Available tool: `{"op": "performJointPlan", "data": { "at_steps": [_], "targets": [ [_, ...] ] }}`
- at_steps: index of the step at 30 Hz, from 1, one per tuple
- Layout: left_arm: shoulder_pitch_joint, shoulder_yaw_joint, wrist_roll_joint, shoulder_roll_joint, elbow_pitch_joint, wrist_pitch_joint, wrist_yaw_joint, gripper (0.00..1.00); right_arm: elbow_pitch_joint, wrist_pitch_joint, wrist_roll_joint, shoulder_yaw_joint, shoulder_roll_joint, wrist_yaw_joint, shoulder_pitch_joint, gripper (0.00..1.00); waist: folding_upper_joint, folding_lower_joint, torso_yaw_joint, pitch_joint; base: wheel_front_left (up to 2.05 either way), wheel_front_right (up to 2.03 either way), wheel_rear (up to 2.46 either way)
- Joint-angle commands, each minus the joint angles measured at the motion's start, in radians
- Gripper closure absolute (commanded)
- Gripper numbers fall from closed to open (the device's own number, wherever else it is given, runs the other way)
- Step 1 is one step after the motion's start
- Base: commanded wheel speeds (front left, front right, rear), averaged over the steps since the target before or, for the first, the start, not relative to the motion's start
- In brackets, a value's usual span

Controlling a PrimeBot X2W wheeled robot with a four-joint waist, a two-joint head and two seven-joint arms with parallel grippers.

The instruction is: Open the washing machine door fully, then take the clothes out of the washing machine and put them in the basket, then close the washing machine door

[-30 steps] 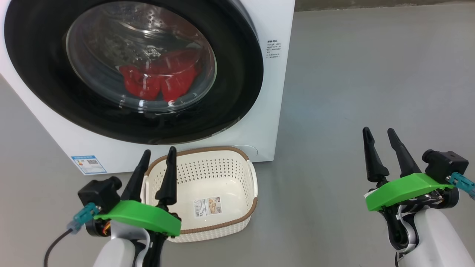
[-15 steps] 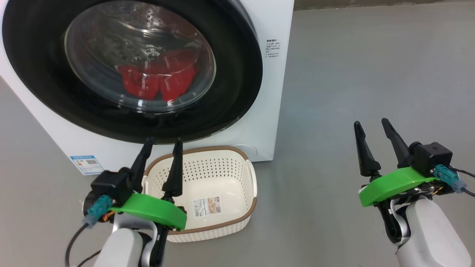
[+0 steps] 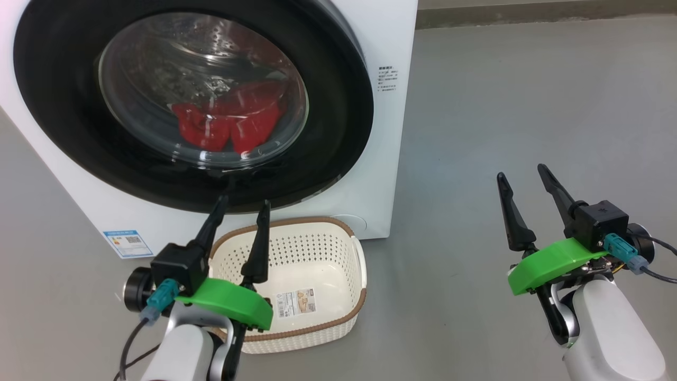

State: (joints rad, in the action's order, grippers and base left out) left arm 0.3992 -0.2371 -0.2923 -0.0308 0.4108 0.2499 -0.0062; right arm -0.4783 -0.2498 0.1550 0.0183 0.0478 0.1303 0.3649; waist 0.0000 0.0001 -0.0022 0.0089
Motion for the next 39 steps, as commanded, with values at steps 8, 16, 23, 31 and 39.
{"op": "performJointPlan", "data": {
  "at_steps": [8,16,23,31,39],
  "targets": [
    [0.041,0.017,-0.006,-0.019,-0.012,0.012,0.01,0.0,0.02,-0.012,-0.009,-0.024,0.002,0.0,0.038,0.0,0.0,0.0,0.001,-0.001,0.0,0.0,0.0],
    [0.044,0.01,-0.009,-0.019,-0.03,0.012,0.011,0.0,0.019,-0.012,-0.015,-0.02,0.002,0.0,0.042,0.0,0.0,0.0,0.002,0.015,0.0,0.0,0.0],
    [0.055,0.017,0.002,-0.019,-0.087,0.012,0.007,0.0,0.028,-0.012,-0.015,-0.02,0.002,0.0,0.063,0.0,0.0,0.0,0.003,0.06,0.0,0.0,0.0],
    [0.064,0.0,-0.001,-0.019,-0.156,0.012,0.007,0.0,0.032,-0.012,-0.012,-0.024,0.002,0.0,0.106,1.0,0.0,0.0,0.018,0.139,0.0,0.0,0.0],
    [0.076,-0.015,0.005,-0.019,-0.244,0.012,0.007,0.0,0.009,-0.012,0.15,-0.041,0.002,0.0,0.193,1.0,0.0,0.0,0.04,0.227,0.0,0.0,0.0]
  ]
}}
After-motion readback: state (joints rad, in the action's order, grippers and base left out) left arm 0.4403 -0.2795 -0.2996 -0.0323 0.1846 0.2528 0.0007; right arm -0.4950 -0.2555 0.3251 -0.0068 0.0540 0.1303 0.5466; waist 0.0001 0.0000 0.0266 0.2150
